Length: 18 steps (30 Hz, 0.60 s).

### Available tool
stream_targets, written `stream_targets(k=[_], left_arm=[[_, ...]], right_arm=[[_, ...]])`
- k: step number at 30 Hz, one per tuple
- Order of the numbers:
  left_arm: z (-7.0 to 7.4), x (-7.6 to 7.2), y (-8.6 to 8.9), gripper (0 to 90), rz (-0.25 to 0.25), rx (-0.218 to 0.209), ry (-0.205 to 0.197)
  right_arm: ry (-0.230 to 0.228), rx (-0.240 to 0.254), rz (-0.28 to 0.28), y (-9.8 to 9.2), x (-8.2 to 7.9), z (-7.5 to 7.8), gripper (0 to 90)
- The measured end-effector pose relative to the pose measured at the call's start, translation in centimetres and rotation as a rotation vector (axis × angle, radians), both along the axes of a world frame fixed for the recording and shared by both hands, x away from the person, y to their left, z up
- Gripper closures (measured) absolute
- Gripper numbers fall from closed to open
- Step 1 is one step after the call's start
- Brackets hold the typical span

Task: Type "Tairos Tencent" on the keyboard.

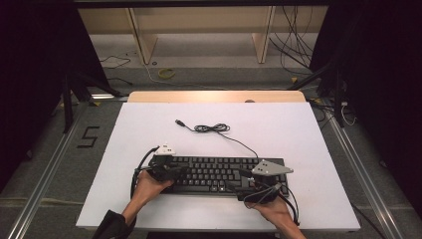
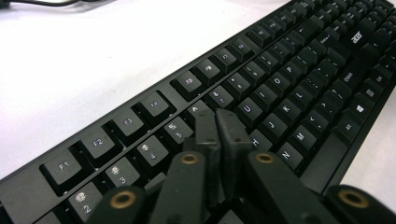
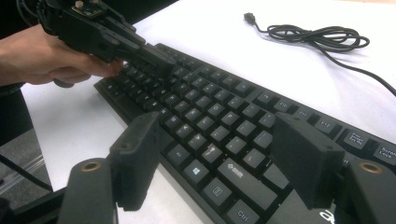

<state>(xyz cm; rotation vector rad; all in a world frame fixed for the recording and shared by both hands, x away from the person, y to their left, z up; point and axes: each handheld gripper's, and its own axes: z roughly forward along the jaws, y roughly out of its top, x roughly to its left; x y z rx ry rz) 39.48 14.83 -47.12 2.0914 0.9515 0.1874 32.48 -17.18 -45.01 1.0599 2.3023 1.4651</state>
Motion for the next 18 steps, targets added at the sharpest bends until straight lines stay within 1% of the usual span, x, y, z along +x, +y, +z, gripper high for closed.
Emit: stream_targets(k=[2,6,10,11,12,13,17,18], left_arm=[[-0.08,0.13,-0.14,89.3,0.0,0.008,0.011],[-0.25,0.34,-0.53,89.3,-0.01,0.027,0.018],[-0.33,0.51,-0.66,89.4,0.002,0.025,0.02],[-0.36,0.55,-0.66,89.5,0.001,0.028,0.025],[-0.49,0.57,-0.71,89.5,0.0,0.043,0.027],[-0.57,0.53,-0.69,89.6,-0.002,0.037,0.025],[-0.62,0.54,-0.61,89.7,-0.007,0.039,0.026],[-0.64,0.53,-0.64,89.7,-0.003,0.034,0.025]], right_arm=[[-0.001,-0.002,-0.002,-0.07,-0.04,0.01,32.9],[-0.002,-0.002,-0.006,-0.22,-0.12,-0.06,32.6],[-0.002,-0.002,-0.008,-0.34,-0.21,-0.02,32.6],[-0.002,-0.002,-0.008,-0.36,-0.23,-0.02,32.6],[-0.002,-0.002,-0.008,-0.37,-0.25,-0.01,32.6],[-0.002,-0.003,-0.009,-0.38,-0.27,-0.01,32.6],[-0.003,-0.001,-0.014,-0.44,-0.33,0.08,32.6],[-0.003,0.0,-0.016,-0.46,-0.35,0.1,32.6]])
